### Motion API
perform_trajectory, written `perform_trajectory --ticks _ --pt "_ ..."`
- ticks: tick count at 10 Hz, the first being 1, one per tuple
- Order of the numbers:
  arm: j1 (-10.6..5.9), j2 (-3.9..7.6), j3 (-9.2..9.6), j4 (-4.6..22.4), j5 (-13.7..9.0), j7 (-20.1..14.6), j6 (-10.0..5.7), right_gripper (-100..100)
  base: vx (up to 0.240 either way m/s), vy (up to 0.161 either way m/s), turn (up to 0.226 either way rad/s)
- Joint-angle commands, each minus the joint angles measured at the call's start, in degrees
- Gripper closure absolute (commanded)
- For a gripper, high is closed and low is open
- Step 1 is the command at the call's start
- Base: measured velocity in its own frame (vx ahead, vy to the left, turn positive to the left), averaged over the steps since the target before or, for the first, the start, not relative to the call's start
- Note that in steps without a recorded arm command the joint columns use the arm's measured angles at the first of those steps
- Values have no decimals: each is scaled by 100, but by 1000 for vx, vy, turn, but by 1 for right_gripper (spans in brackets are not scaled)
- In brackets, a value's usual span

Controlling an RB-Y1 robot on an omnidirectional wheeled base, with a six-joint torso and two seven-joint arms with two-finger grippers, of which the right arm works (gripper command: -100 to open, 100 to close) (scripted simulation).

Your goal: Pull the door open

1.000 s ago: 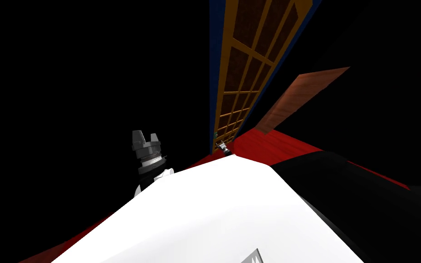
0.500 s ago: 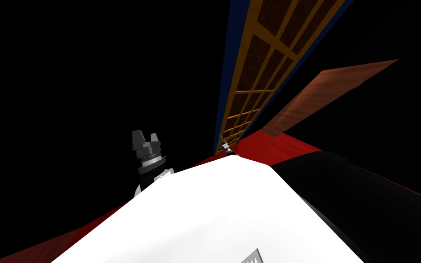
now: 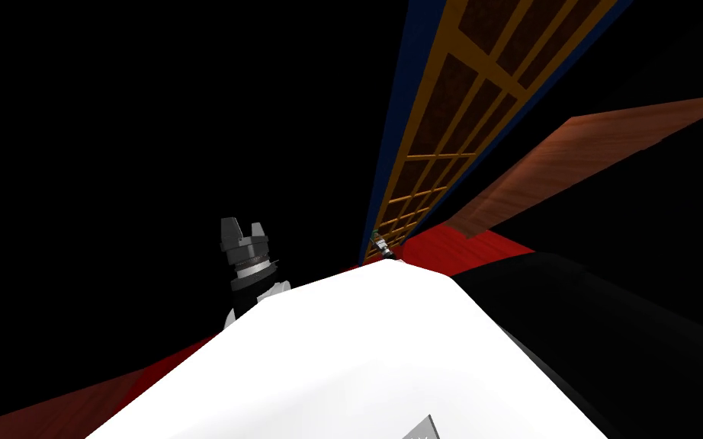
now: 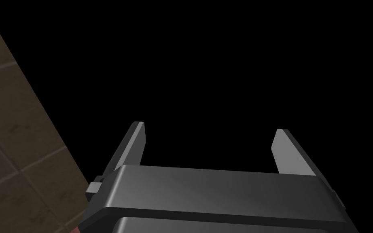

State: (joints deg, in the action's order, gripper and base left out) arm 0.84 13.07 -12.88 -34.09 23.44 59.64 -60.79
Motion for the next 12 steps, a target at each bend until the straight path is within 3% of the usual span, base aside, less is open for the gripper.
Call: perform_trajectory --ticks 1,3,4,9,10,12 --pt "97 34 1 -228 -25 -72 94 -100 103 -16 16" --pt "92 20 14 -116 -14 -44 13 -100 -8 0 -1" --pt "92 20 14 -116 -14 -44 13 100 -1 -4 -21" --pt "92 20 14 -116 -14 -44 13 100 4 -10 -4" --pt "87 74 -15 -126 -96 -252 28 100 -15 -13 37" --pt "85 77 -2 -126 -142 -424 35 100 -25 -11 41"
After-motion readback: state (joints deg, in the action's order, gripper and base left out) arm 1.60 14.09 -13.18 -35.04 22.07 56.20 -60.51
